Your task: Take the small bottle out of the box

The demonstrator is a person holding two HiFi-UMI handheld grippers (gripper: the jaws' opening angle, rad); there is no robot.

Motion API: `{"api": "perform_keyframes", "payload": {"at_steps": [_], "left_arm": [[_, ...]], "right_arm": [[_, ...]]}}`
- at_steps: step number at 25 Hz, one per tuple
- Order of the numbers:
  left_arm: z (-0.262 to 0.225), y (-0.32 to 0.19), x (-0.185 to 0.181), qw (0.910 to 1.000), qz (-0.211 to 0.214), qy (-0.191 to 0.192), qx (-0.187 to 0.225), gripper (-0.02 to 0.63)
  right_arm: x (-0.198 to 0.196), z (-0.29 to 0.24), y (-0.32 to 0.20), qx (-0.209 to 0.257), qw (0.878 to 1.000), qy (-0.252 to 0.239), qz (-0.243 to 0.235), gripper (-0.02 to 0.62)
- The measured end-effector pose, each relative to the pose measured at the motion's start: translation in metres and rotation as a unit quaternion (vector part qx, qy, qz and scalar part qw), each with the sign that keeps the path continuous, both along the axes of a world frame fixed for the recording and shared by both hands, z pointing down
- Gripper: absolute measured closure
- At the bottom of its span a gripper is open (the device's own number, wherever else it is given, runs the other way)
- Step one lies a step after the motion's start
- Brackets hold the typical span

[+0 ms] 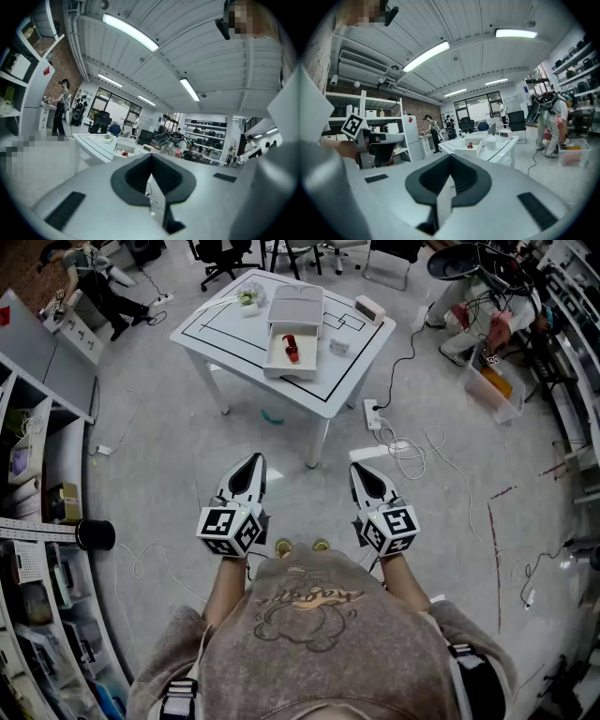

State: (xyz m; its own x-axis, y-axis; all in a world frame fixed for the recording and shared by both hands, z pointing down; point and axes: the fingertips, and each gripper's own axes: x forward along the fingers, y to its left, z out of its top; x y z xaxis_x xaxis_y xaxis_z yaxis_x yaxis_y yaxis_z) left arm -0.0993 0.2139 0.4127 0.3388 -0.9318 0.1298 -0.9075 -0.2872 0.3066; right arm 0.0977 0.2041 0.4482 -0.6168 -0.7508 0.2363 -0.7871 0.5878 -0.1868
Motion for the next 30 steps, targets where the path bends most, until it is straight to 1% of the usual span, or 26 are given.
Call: {"api": "perform_keyframes", "payload": {"at_steps": [7, 13, 21, 26, 30], "left_arm": [[0.001, 0.001, -0.002, 1.0, 0.003, 0.005, 0.003, 0.6], [-0.001, -0.002, -0.005, 0.9998, 0.016, 0.009, 0.006, 0.6], [0.011, -0.009, -0.026, 0.9994, 0.034, 0.005, 0.007, 0.6], [0.013, -0.017, -0.029, 0.9989, 0.045, 0.008, 0.008, 0.6], [0.015, -0.03, -0.032, 0.9988, 0.048, 0.009, 0.007, 0.6]], "right_arm": [[-0.003, -0.001, 0.001, 0.004, 1.0, -0.001, 0.008, 0.6], [-0.012, -0.004, 0.0, 0.002, 1.0, -0.018, 0.018, 0.6], [-0.028, 0.007, 0.004, 0.0, 0.999, -0.009, 0.034, 0.6], [-0.029, 0.01, 0.002, -0.003, 0.999, -0.005, 0.047, 0.6], [-0.031, 0.012, -0.01, -0.003, 0.999, -0.002, 0.052, 0.6]]}}
